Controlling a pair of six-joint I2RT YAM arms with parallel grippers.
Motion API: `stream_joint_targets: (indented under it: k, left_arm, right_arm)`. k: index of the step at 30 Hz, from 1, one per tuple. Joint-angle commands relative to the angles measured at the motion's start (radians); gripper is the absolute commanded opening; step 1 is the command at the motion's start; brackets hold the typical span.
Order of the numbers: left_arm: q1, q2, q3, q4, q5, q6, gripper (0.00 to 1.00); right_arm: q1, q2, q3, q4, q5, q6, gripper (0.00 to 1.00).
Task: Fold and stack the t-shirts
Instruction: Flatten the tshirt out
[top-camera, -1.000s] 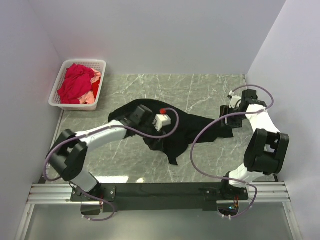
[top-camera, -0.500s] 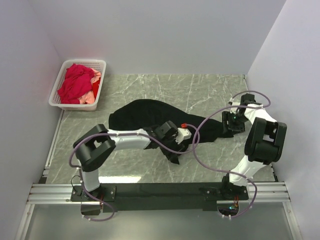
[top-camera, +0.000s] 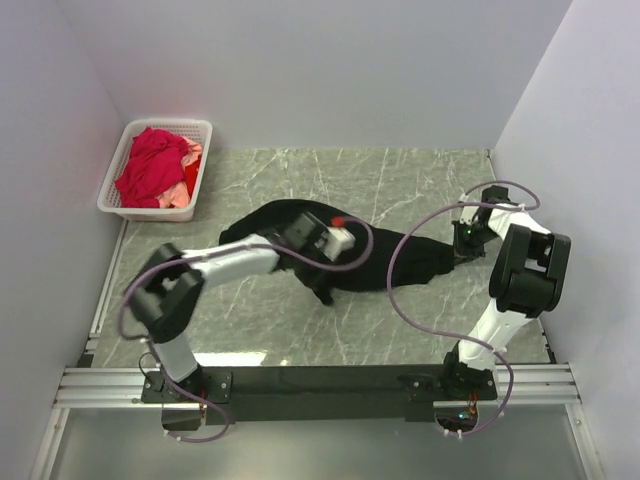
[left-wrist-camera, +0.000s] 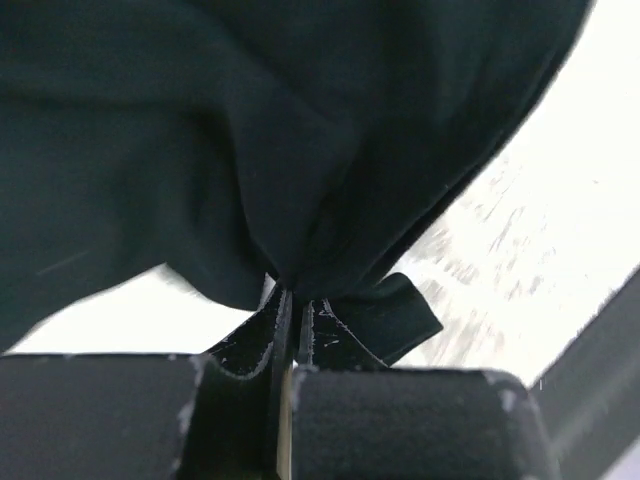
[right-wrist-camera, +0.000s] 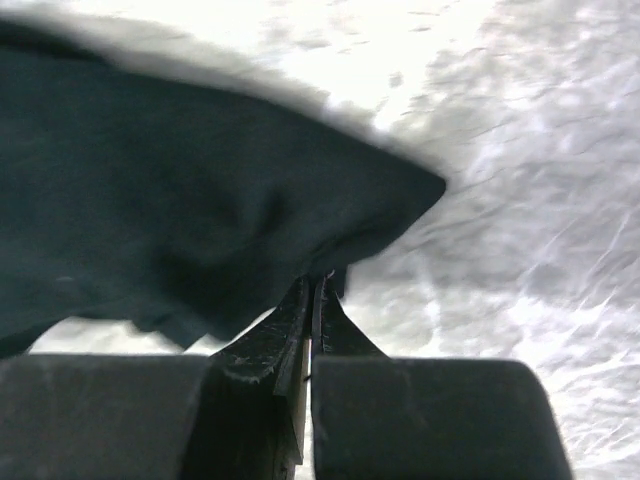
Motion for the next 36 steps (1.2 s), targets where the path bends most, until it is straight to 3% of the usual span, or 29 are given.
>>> stream_joint_targets:
  k: [1, 8, 13, 17, 25, 30, 36]
  left_arm:
    - [0.106, -0.227, 0.052, -0.095, 0.105, 0.085, 0.0]
    - [0.337, -0.37, 0.276, -0.194, 0.041, 0.165, 0.0]
    - [0.457, -0.374, 0.487, -0.157, -0.03, 0.179, 0.0]
    - [0.532, -0.385, 0.639, -0.184, -0.004, 0.168, 0.0]
    - [0.548, -0.615, 0.623, -0.013, -0.145, 0.122, 0.0]
    - [0.548, -0.629, 0.643, 0.072, -0.183, 0.093, 0.0]
    - [0.549, -0.536, 0.649, 0.162, -0.208, 0.111, 0.0]
  right_arm:
    - [-0.009, -0.17, 0.062, -0.042, -0.114, 0.027, 0.0]
    - [-0.041, -0.403, 0.273, -0.109, -0.14, 0.084, 0.0]
    - [-0.068, -0.435, 0.482, -0.138, -0.145, 0.137, 0.0]
    - [-0.075, -0.464, 0.702, -0.2, -0.144, 0.162, 0.0]
    - [-0.093, -0.65, 0.795, -0.105, -0.052, 0.211, 0.0]
    - [-0.093, -0.701, 0.801, 0.024, 0.011, 0.301, 0.0]
    - [-0.093, -0.594, 0.818, 0.108, -0.002, 0.373, 0.0]
